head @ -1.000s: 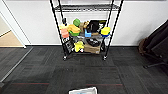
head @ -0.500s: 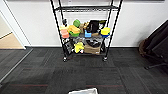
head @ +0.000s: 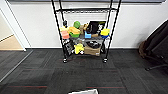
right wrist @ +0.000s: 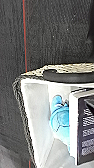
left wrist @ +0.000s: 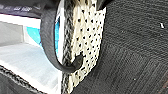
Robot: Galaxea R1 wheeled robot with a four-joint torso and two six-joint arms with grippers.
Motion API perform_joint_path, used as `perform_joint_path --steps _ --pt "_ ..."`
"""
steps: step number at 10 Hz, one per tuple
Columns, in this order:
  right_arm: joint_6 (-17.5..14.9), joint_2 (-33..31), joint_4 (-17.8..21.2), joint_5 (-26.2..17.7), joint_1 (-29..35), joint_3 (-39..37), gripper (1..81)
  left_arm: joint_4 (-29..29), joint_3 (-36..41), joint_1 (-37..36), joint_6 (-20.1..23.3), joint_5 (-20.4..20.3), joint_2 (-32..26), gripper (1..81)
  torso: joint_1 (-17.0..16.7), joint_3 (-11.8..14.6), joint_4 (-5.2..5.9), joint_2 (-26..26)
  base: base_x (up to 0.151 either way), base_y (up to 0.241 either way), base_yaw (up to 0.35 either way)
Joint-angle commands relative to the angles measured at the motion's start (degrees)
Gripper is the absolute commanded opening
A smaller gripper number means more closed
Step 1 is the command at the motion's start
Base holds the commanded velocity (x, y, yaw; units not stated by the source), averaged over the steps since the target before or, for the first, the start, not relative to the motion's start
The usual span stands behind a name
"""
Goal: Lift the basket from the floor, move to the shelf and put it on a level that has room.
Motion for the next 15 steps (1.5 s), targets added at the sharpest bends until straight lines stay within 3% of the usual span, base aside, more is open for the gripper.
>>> perform_joint_path --steps 1,5,10,14,15 --pt "1.79 0.86 0.9 -1.74 7.72 0.4 81.1 0.43 2.04 -6.17 -0.4 1.88 -1.92 81.1 -0.02 0.0 0.0 0.02 0.0 0.0 0.0" --pt "5.22 2.35 1.34 -1.74 7.37 1.37 81.1 0.52 1.77 -7.14 -0.31 1.53 -1.66 81.1 -0.09 0.0 0.0 0.13 0.0 0.0 0.0" --pt "5.48 2.35 2.83 -1.74 6.49 2.86 81.1 0.52 9.95 -8.63 -0.31 1.62 -5.35 81.1 -0.09 0.0 0.0 0.13 0.0 0.0 0.0" --pt "5.48 1.91 2.48 -2.18 5.44 2.86 81.1 0.79 9.95 -8.63 -0.14 2.06 -4.38 81.1 -0.09 0.0 0.0 0.13 0.0 0.0 0.0" --pt "5.48 2.0 2.31 -2.53 5.44 2.95 81.1 0.79 10.12 -8.55 -0.14 2.06 -4.38 1.0 -0.09 0.0 0.0 0.13 0.0 0.0 0.0"
